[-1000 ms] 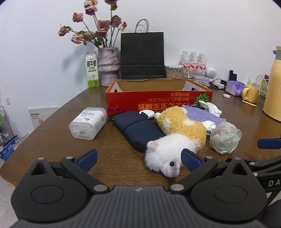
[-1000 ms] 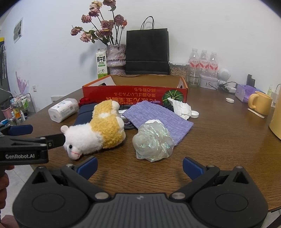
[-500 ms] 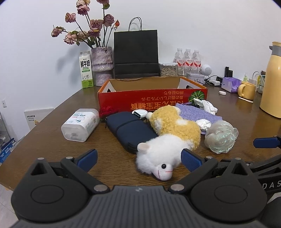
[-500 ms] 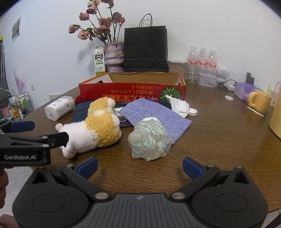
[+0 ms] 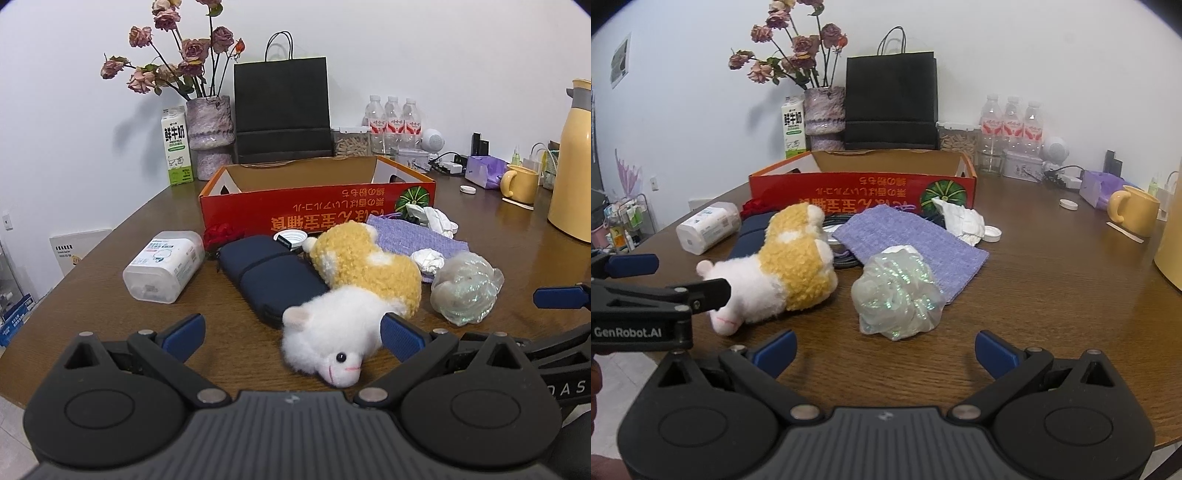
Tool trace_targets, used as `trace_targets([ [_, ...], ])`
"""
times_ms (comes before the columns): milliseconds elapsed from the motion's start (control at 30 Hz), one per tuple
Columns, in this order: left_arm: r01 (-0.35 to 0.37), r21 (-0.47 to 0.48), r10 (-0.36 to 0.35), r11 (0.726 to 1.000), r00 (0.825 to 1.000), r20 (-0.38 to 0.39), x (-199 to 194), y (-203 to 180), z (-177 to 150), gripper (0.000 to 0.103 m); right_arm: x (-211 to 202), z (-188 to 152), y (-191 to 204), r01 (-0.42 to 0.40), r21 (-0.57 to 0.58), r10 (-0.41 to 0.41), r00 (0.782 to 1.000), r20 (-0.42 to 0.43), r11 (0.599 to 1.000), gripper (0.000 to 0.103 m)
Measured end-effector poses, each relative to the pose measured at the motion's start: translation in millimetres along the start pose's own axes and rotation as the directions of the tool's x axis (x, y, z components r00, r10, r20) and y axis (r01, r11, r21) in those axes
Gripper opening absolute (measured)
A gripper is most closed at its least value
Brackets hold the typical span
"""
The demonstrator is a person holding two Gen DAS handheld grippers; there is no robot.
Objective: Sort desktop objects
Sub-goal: 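Reach both tools toward the plush alpaca and the iridescent plastic ball, then grasp the plush alpaca with the left tool while the right tool grasps the plastic ball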
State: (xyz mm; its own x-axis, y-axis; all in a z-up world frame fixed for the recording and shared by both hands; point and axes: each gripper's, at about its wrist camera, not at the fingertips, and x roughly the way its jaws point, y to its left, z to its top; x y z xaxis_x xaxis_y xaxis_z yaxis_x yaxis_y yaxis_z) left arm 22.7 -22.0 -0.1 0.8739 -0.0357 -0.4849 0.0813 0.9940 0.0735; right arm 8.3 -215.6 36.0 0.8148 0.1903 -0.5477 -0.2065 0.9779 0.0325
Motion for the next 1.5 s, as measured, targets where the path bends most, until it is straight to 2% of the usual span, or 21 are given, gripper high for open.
trace_targets([
  [300,0.062,-0.033,-0.063,0.998,0.998,-0.029,24,-5,29,0.102,19,13,-10,-0.019,-0.005,0.019,1.0,0.001,1.0,0.093],
  [467,0.101,-0.053,-0.103,0.994,0.993,-0.05,40,-10,44,0.095,27,21,-16,-0.023,-0.011,0.024,1.0,0.009,1.0,0.089],
  [567,0.112,-0.071,-0.117,0.991,0.99,-0.074,52,-14,51,0.089,33,23,-19,-0.035,-0.014,0.035,0.999,0.004,0.999,0.078],
  [633,0.124,-0.09,-0.132,0.988,0.987,-0.091,60,-16,53,0.081,38,25,-22,-0.048,-0.009,0.048,0.999,-0.005,0.999,0.074],
  [733,0.14,-0.115,-0.153,0.984,0.981,-0.117,72,-18,57,0.069,43,25,-27,-0.077,0.002,0.077,0.997,-0.014,0.997,0.053],
  [800,0.147,-0.128,-0.165,0.981,0.977,-0.137,79,-19,58,0.067,45,25,-29,-0.091,0.008,0.091,0.996,-0.013,0.996,0.053],
  [933,0.17,-0.157,-0.197,0.973,0.964,-0.18,92,-23,55,0.056,47,28,-34,-0.109,0.013,0.109,0.994,-0.001,0.994,0.051],
  [1100,0.177,-0.16,-0.205,0.971,0.96,-0.188,96,-27,55,0.05,46,32,-40,-0.121,0.016,0.121,0.993,0.009,0.992,0.047],
  [1300,0.19,-0.172,-0.22,0.967,0.96,-0.173,92,-25,56,0.048,42,36,-40,-0.13,0.012,0.13,0.991,0.027,0.991,0.043],
  [1500,0.217,-0.18,-0.24,0.959,0.964,-0.113,74,-19,62,0.047,29,42,-38,-0.129,0.008,0.128,0.989,0.068,0.992,0.043],
])
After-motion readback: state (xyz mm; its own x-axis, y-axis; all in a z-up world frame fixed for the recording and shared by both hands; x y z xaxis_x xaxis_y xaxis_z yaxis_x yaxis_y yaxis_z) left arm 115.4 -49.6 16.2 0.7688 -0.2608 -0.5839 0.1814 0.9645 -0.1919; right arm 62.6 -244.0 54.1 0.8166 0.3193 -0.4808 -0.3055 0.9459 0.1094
